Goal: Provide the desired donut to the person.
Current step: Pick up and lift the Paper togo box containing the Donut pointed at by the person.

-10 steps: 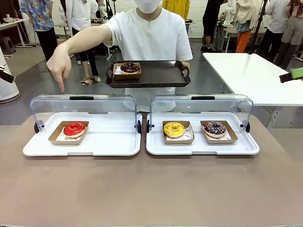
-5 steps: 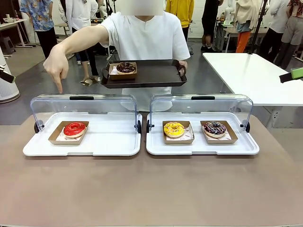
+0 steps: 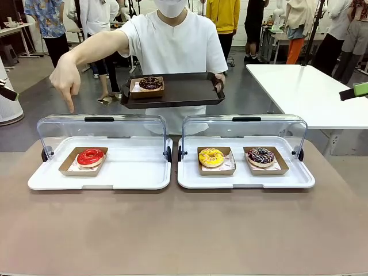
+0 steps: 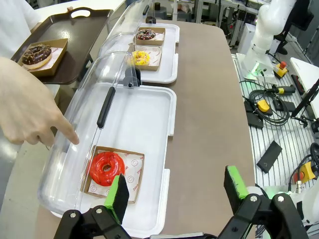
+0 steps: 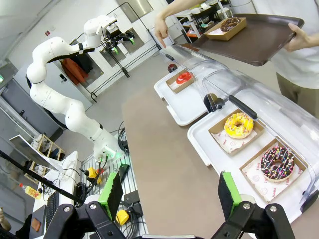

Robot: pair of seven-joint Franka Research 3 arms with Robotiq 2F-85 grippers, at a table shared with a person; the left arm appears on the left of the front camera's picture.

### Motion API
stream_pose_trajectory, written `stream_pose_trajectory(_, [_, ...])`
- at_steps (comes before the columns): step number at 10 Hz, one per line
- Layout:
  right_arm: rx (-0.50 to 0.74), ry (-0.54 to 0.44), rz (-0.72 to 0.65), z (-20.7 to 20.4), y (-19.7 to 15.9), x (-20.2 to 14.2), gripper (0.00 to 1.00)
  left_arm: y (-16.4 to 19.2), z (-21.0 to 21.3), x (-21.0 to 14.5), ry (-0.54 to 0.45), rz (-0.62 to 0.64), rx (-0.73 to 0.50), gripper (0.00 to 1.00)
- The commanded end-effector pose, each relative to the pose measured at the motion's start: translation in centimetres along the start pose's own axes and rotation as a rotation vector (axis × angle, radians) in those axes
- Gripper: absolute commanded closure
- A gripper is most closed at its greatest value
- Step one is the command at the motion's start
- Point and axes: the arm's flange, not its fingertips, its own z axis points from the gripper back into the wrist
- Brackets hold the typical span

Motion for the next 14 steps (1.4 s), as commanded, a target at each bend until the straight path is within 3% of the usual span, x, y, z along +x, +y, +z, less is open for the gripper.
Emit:
stream_pose_trajectory(1, [0.006,-0.002,0.004,-0.1,0.0,0.1,0.0,0.1,-0.1,0.1,-0.011,0.009,0.018,0.0])
stream_pose_trajectory(4, [0.006,-0.002,0.004,-0.1,0.0,0.1,0.0,0.0,0.0,0.0,0.0,0.0,0.0,0.0])
stream_pose_trajectory(6, [0.006,-0.002,0.004,-0.1,0.0,0.1,0.0,0.9,-2.9,1.3,0.33,-0.071,0.021,0.0])
stream_pose_trajectory(8, [0.006,-0.002,0.004,-0.1,0.0,0.1,0.0,-0.3,-8.0,1.7,0.615,-0.249,0.015,0.0])
stream_pose_trajectory(10, [0.006,-0.002,0.004,-0.1,0.0,0.1,0.0,-1.0,-14.1,1.3,0.807,-0.39,-0.001,0.0])
stream_pose_trajectory(12, [0.006,-0.002,0.004,-0.1,0.0,0.1,0.0,-1.0,-18.5,0.3,0.867,-0.409,-0.059,0.0])
stream_pose_trajectory(14, [0.006,-0.002,0.004,-0.1,0.0,0.1,0.0,-0.5,-20.8,-1.0,0.864,-0.42,-0.031,0.0])
